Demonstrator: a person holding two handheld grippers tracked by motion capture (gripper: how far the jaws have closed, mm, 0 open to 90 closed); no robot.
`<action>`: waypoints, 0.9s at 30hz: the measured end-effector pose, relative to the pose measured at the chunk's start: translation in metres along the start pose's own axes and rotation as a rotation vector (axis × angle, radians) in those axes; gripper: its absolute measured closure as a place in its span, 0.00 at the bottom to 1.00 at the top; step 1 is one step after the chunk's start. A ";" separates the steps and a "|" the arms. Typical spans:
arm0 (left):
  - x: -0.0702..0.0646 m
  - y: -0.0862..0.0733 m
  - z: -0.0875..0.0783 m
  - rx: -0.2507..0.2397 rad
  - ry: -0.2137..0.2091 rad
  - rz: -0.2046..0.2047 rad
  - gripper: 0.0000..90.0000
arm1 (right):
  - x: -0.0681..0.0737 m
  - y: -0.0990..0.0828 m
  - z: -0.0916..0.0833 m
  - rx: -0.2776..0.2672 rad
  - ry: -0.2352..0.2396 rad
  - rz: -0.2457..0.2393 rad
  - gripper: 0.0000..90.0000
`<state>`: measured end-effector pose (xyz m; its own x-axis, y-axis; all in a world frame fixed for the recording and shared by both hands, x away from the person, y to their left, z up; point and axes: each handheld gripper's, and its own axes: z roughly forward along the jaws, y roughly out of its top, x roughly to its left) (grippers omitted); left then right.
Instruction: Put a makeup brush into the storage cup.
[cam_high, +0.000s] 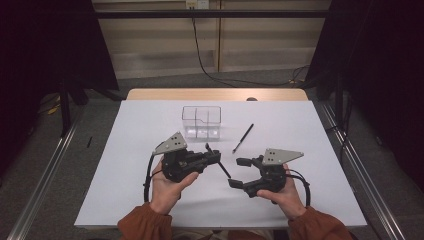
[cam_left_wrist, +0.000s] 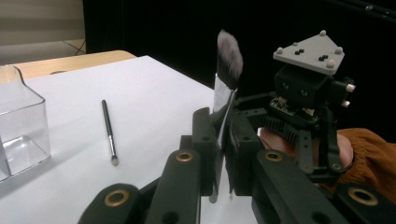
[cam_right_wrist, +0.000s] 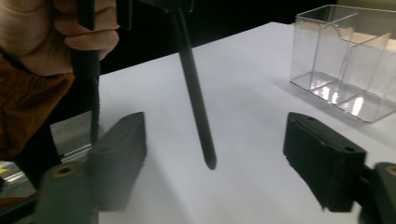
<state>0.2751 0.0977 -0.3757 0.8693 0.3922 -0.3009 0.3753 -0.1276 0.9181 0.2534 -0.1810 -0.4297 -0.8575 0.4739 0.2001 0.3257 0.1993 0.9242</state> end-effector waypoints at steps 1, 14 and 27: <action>0.000 0.000 0.000 0.001 0.000 -0.002 0.93 | 0.000 0.000 -0.001 -0.004 -0.007 -0.002 0.21; 0.006 0.003 -0.013 0.033 0.030 0.001 0.93 | -0.005 0.003 -0.012 -0.043 -0.050 0.000 0.03; 0.018 0.008 -0.036 0.042 0.089 0.008 0.93 | -0.010 0.001 -0.021 -0.040 -0.112 0.014 0.04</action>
<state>0.2827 0.1364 -0.3646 0.8412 0.4697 -0.2677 0.3830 -0.1682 0.9083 0.2537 -0.2041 -0.4242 -0.8026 0.5696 0.1772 0.3189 0.1586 0.9344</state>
